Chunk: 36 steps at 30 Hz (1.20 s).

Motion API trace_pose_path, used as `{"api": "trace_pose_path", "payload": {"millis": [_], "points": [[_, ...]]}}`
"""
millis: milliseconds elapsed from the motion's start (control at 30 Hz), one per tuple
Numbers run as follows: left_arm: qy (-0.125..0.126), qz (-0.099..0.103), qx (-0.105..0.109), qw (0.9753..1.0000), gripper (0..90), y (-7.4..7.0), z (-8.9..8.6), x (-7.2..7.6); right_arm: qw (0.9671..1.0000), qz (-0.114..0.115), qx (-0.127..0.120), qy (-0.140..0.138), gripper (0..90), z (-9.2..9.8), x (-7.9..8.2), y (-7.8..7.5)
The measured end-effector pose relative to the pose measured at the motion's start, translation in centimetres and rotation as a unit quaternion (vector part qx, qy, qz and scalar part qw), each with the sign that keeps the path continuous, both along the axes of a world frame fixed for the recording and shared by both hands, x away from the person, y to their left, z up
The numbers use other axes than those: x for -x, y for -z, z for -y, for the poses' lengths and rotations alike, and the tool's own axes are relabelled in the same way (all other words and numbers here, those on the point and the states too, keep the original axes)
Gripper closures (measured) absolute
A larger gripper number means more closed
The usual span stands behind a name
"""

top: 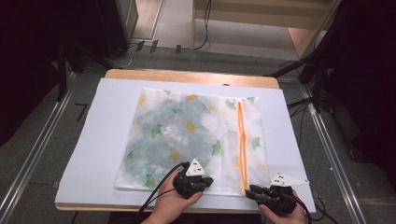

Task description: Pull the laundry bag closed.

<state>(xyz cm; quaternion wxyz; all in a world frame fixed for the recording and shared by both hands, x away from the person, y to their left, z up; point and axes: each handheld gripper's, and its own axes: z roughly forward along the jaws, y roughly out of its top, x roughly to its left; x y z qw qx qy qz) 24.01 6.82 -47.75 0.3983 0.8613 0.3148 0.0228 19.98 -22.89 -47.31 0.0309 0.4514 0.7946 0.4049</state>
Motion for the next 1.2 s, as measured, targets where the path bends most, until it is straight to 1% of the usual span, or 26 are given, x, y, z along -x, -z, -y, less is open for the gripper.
{"api": "trace_pose_path", "payload": {"millis": [33,67,133,167,233,267,300,333,367,400,467,600,733,767,800,833,900,933,1033,1067,1100,1167,1200], "points": [[0.0,0.0,0.001,1.0,88.8,0.0,0.0,0.0,1.0,0.002,0.009,-0.003,61.7,-0.5,0.1,0.0],[0.0,0.0,0.001,1.0,88.8,0.0,0.0,0.0,0.9997,0.006,0.023,-0.001,61.4,-0.9,0.2,0.0],[0.001,0.0,0.0,1.0,88.8,0.0,0.0,0.0,0.9981,0.017,0.059,0.003,66.5,-1.6,0.4,0.1],[0.001,-0.001,0.0,1.0,88.8,0.0,0.0,0.0,0.9977,0.018,0.065,0.004,69.2,-1.6,0.4,0.1],[0.002,-0.001,0.003,1.0,88.9,0.1,0.0,0.0,0.9981,0.016,0.06,0.001,77.2,-1.3,0.4,0.1],[0.001,-0.001,0.003,1.0,89.0,0.1,0.0,-0.1,0.9987,0.007,0.051,0.0,79.3,-1.0,0.3,0.1],[0.001,-0.001,0.003,1.0,89.0,0.1,0.0,-0.1,0.9987,0.007,0.051,0.0,79.3,-1.0,0.3,0.1],[0.001,-0.001,0.005,1.0,89.0,0.1,0.0,0.0,0.9992,0.001,0.039,-0.005,82.9,-0.6,0.2,0.1],[0.0,-0.002,0.004,1.0,89.0,0.1,0.0,0.0,0.9993,0.001,0.038,-0.004,86.6,-0.5,0.2,0.0],[0.001,-0.002,0.004,1.0,89.0,0.1,0.0,-0.1,0.9993,0.003,0.037,-0.002,87.2,-0.3,0.2,0.0],[0.002,-0.002,0.002,1.0,89.0,0.0,0.0,-0.1,0.9995,-0.004,0.03,-0.004,88.3,-0.1,0.1,0.0],[0.002,-0.001,0.003,1.0,88.8,0.0,0.1,-0.1,0.9994,0.004,0.035,-0.005,89.8,-0.2,0.1,-0.1],[0.005,-0.002,0.001,1.0,87.5,-0.1,0.3,0.0,0.9996,0.008,0.027,0.001,90.0,0.1,0.1,-0.2],[0.006,-0.003,0.007,1.0,87.6,0.0,0.6,0.0,0.9997,0.005,0.024,0.001,90.0,0.2,0.0,-0.2],[0.006,-0.003,0.007,1.0,88.1,0.0,0.6,0.0,0.9997,0.005,0.024,0.001,90.0,0.2,0.0,-0.2],[0.009,-0.001,0.004,0.9999,88.8,0.0,0.9,0.2,0.9995,0.008,0.03,-0.003,90.0,0.0,0.0,-0.2],[0.013,0.0,0.006,0.9999,89.5,0.0,1.2,0.3,0.9994,0.01,0.032,-0.004,90.0,-0.1,0.0,-0.3],[0.014,-0.001,0.008,0.9999,89.7,0.0,1.4,0.4,0.9992,0.015,0.036,-0.007,90.0,-0.2,0.0,-0.5],[0.026,-0.006,0.01,0.9996,90.0,0.0,2.4,0.5,0.9993,0.019,0.031,-0.003,90.0,-0.5,-0.1,-0.5],[0.026,-0.006,0.01,0.9996,90.0,0.0,2.4,0.5,0.9993,0.019,0.031,-0.003,90.0,-0.5,-0.1,-0.5],[0.03,-0.007,0.013,0.9994,90.0,0.1,3.0,0.5,0.9993,0.021,0.032,-0.003,90.0,-0.6,-0.2,-0.5],[0.033,-0.008,0.012,0.9994,90.0,0.1,3.3,0.6,0.9993,0.022,0.032,-0.003,90.0,-0.6,-0.2,-0.5],[0.036,-0.006,0.009,0.9993,89.8,0.1,3.5,0.7,0.9991,0.026,0.035,0.001,90.0,-0.7,-0.3,-0.5]]}}
